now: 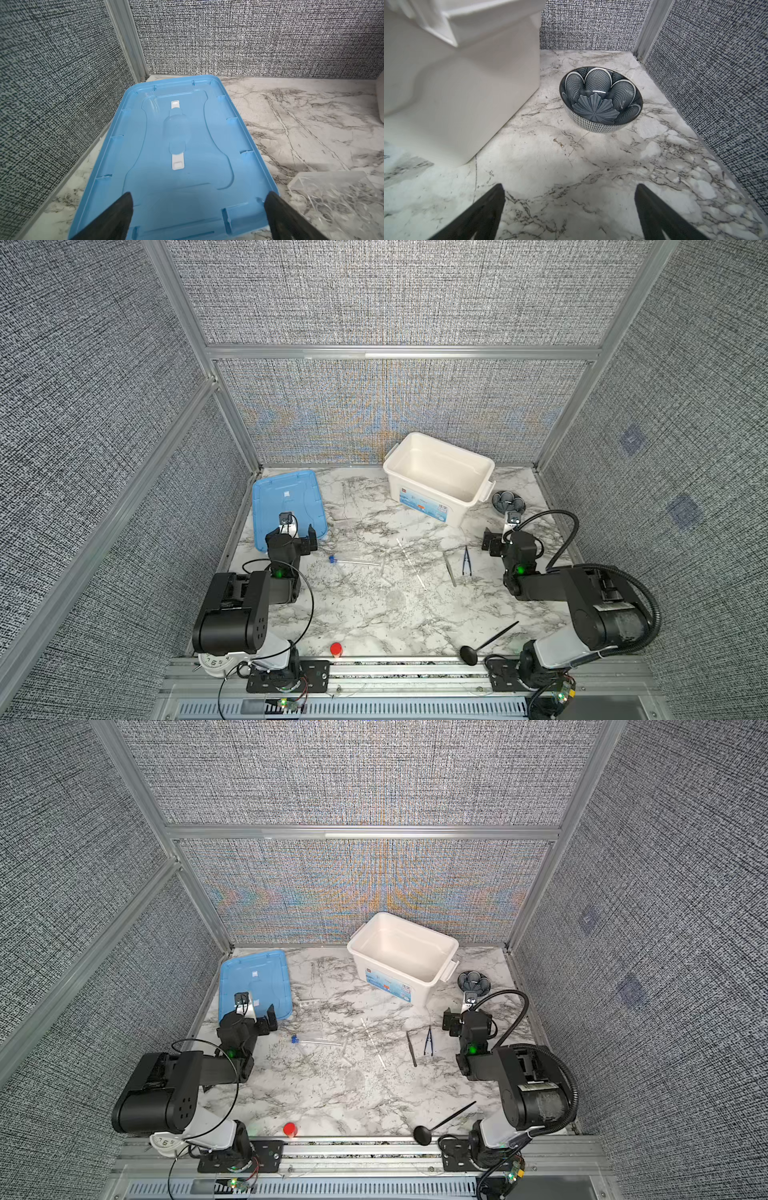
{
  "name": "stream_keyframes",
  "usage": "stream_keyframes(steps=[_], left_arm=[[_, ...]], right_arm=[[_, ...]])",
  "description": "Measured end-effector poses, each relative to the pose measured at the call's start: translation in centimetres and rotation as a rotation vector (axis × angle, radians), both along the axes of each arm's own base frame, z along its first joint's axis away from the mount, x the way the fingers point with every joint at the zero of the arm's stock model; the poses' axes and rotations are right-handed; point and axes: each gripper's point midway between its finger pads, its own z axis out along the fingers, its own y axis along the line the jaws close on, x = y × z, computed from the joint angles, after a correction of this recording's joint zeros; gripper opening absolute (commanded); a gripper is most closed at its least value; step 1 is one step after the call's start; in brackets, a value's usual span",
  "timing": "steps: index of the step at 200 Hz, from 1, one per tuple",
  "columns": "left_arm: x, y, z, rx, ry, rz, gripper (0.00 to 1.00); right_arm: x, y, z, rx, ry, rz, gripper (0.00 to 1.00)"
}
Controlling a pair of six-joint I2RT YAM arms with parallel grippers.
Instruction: Organize the chemistry lab equipment
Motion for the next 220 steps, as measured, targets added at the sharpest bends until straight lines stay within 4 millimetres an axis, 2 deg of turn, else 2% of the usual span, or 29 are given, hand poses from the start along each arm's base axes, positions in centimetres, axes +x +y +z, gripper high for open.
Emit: stream_keyframes(steps=[199, 220], left_arm=[[-0.1, 0.0, 0.0, 0.001, -0.002, 0.0, 0.99], [-1.1, 0.3, 0.1, 0.005, -0.009, 0.015, 0.99]], right_arm=[[-0.1, 0.0, 0.0, 0.0, 0.0, 0.0, 0.99], [-0.3, 0.0, 1.2, 0.002, -0.024, 0.0, 0.99]])
